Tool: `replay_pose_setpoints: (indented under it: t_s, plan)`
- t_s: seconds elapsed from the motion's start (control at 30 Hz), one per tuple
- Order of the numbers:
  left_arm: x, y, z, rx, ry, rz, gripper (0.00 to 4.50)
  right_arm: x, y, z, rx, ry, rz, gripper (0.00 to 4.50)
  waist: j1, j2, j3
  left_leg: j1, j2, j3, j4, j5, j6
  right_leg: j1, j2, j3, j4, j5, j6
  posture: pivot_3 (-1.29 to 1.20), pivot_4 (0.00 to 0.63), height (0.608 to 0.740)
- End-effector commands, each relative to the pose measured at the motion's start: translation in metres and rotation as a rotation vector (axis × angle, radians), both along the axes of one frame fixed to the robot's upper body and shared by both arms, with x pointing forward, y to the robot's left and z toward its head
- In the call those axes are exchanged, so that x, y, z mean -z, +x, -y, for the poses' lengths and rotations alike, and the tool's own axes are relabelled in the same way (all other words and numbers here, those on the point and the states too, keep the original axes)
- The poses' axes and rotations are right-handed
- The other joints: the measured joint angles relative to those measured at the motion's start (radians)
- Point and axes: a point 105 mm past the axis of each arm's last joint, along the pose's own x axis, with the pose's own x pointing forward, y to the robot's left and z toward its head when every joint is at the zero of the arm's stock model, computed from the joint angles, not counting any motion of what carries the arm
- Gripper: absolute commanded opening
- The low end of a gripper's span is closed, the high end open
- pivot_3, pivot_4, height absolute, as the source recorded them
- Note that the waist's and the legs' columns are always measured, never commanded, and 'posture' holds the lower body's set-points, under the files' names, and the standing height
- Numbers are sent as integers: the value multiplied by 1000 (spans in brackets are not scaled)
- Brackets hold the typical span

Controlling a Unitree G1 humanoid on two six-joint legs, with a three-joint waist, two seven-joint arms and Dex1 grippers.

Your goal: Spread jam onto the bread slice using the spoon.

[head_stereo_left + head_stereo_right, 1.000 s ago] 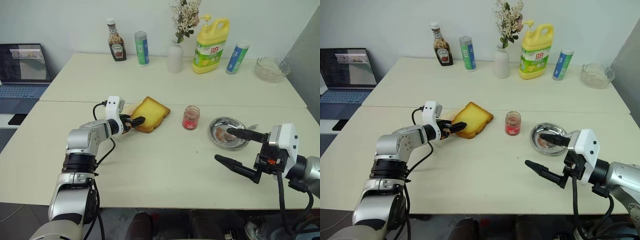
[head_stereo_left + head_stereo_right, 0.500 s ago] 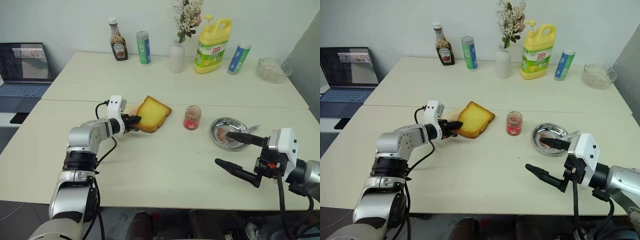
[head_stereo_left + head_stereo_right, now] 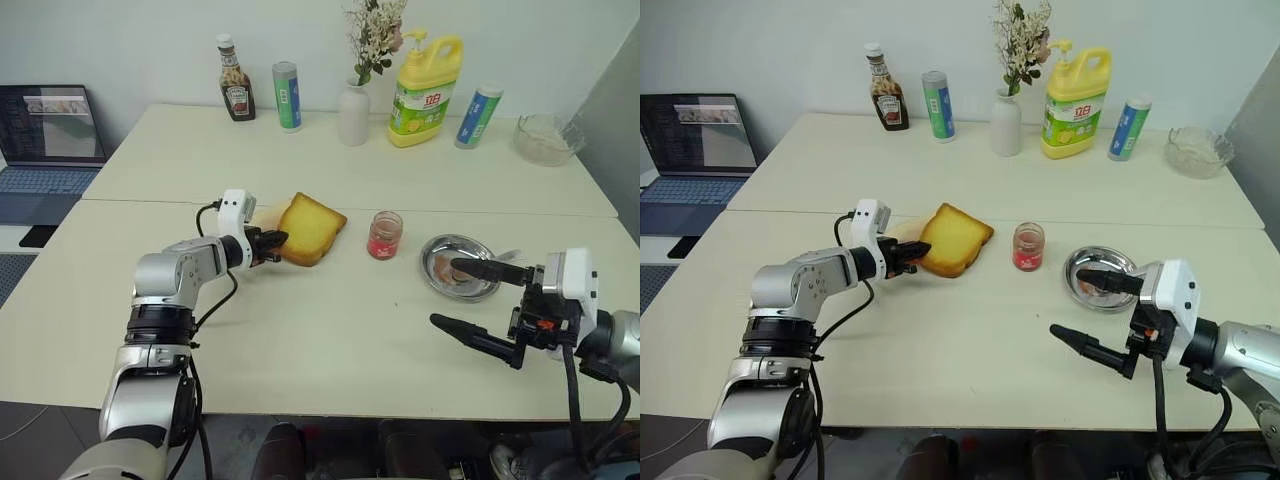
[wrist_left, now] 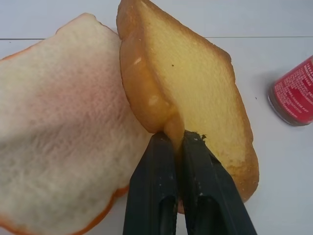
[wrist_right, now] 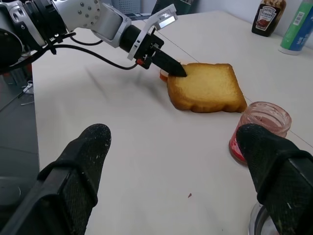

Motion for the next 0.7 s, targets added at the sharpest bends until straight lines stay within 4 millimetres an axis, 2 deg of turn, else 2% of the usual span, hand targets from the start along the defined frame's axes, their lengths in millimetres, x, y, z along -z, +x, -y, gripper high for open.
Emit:
replay_pose_setpoints:
  t_s: [0.03,0.23,0.37,0.57,0.7]
  plan:
    - [-16,-1,5,18,-33,56,16,-13,-1,0,-13,9,47,4500,0,0,0,0,0,0,0,0,0,0,0,0,0,0,0,0,150,740]
    - [-29,-25,24,187,-155,57,16,-13,-1,-1,-21,10,39,4500,0,0,0,-1,0,0,0,0,0,-1,0,0,0,0,0,0,150,740]
    - [-35,-50,25,301,-224,22,16,-12,-4,-1,-31,4,17,4500,-1,0,0,-1,0,0,0,0,0,-1,0,0,0,0,0,0,150,740]
    - [-20,-85,19,410,-208,-77,16,-6,-11,-1,-55,-24,-33,4500,-2,0,0,0,0,0,0,0,0,-1,0,0,1,0,0,0,150,740]
    - [-2,-109,15,468,-170,-162,16,1,-18,1,-82,-66,-86,4500,-2,0,0,-1,0,0,0,0,0,-1,0,0,0,0,1,0,150,740]
